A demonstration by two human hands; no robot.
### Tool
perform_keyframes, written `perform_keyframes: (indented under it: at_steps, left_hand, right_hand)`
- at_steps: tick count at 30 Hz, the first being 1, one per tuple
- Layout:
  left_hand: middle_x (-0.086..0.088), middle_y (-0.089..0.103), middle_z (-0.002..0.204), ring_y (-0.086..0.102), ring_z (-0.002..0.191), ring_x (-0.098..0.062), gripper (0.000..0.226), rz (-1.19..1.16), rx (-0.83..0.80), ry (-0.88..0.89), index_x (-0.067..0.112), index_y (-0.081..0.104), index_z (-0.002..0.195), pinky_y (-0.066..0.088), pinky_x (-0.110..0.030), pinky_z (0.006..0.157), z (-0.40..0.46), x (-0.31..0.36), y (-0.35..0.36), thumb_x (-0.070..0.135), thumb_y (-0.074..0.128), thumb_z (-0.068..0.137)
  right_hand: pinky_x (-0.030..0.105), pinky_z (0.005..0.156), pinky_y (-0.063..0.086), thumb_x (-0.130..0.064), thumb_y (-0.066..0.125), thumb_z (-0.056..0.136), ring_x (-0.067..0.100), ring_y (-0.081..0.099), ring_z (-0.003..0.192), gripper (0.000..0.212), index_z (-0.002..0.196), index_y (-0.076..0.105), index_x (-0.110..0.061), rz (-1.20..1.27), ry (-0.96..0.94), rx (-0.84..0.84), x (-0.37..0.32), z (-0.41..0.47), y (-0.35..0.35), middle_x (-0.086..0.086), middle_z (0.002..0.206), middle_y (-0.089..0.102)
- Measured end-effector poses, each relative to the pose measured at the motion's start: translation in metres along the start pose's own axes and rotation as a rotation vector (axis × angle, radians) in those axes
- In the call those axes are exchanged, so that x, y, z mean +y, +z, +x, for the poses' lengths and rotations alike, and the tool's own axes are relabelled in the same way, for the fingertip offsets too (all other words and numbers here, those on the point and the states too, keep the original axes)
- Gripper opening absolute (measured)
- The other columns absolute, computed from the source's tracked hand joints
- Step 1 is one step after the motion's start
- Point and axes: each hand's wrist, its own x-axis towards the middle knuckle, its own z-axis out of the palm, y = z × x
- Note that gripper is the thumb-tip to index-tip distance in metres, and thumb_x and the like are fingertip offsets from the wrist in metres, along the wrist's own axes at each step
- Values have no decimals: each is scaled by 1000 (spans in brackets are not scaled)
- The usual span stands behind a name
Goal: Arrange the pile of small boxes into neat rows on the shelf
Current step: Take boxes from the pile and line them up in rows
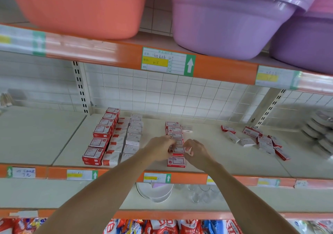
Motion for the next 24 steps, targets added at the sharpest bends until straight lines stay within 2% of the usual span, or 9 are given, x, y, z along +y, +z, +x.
perform_keyframes:
  at_steps: [5, 8, 11, 15, 19, 24]
  left_hand:
    - [6, 57, 102, 56, 88, -13, 12, 18, 4, 25, 21, 62, 94, 52, -29, 77, 6, 1, -3, 29, 67, 87]
    - [5, 58, 105, 53, 96, -14, 24, 35, 60, 48, 20, 64, 108, 50, -31, 82, 16, 8, -9, 37, 62, 91]
    - [0, 60, 119, 52, 110, -18, 34, 64, 73, 64, 19, 60, 125, 48, -34, 92, 31, 20, -11, 34, 58, 94]
    - [-2, 53, 138, 48, 126, -22, 48, 118, 46, 79, 18, 49, 141, 42, -38, 103, 54, 44, -7, 35, 56, 97]
    - [-8, 52, 139, 45, 130, -27, 46, 173, -15, 90, 13, 50, 137, 40, -41, 107, 82, 72, 6, 39, 54, 98]
    - [-7, 54, 135, 48, 126, -27, 47, 183, -43, 109, 12, 50, 133, 43, -41, 100, 117, 107, 27, 45, 49, 98]
  right_hand:
    - [34, 77, 52, -13, 65, 84, 15, 54, 82, 21, 103, 59, -17, 3, 37, 70, 8, 2, 2, -5, 95, 54]
    - [36, 82, 51, -16, 64, 86, 16, 51, 92, 21, 106, 60, -14, -9, 77, 114, 15, 2, 1, -4, 97, 53]
    - [39, 84, 51, -20, 62, 88, 21, 54, 100, 24, 111, 60, -14, -11, 143, 166, 25, -3, -4, -2, 103, 55]
    - [35, 92, 45, -24, 62, 89, 23, 51, 111, 33, 120, 58, -13, -29, 264, 206, 43, -17, -17, 3, 117, 56]
    - [35, 95, 43, -21, 63, 87, 29, 52, 115, 39, 125, 56, -11, -24, 326, 234, 74, -34, -34, 9, 121, 57]
    - [37, 102, 40, -20, 60, 89, 29, 48, 121, 46, 133, 52, -12, -38, 382, 273, 115, -53, -57, 9, 128, 55]
